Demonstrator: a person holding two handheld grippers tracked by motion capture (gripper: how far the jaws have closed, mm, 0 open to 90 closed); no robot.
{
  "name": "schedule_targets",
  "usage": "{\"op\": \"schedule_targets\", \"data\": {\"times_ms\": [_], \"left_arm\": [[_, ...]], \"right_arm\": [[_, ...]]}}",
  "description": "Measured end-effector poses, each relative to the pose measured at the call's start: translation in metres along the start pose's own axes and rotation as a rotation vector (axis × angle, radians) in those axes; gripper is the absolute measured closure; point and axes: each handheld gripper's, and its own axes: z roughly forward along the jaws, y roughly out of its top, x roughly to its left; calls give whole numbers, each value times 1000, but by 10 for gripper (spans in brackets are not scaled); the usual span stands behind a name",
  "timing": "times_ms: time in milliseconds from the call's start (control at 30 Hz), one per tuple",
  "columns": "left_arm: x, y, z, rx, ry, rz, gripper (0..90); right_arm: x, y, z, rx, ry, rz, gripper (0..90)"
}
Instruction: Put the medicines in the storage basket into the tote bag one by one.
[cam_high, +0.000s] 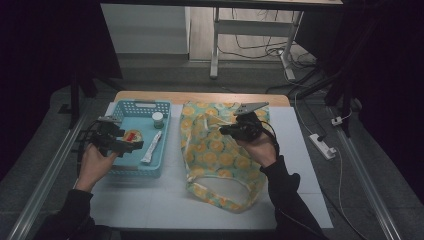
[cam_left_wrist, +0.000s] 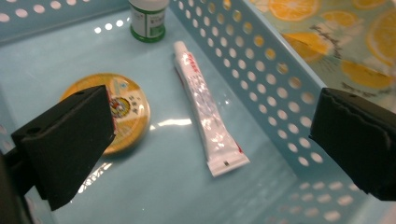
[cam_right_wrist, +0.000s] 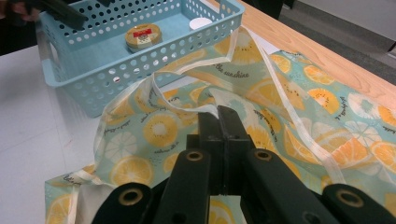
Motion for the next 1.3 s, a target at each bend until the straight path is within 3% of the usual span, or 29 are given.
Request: {"op": "schedule_targets", "data": {"times_ms": [200,367,767,967,1167,1300], "left_arm": [[14,9,9,6,-24,-9,0],[23,17,21,36,7,-6,0],[49,20,53,94,58,-50,0],[53,24,66,134,89,-32,0],[55,26,78,214,113,-14,0],[55,26,81,253,118,-29,0]], "right_arm": [[0,-1,1,1,2,-1,900],[0,-1,2,6,4,-2,900],[0,-1,2,9,6,-4,900],[0,-2,2,10,6,-5,900],[0,-2,2,11,4,-9,900],[0,-2,1,12,6,-8,900]]}}
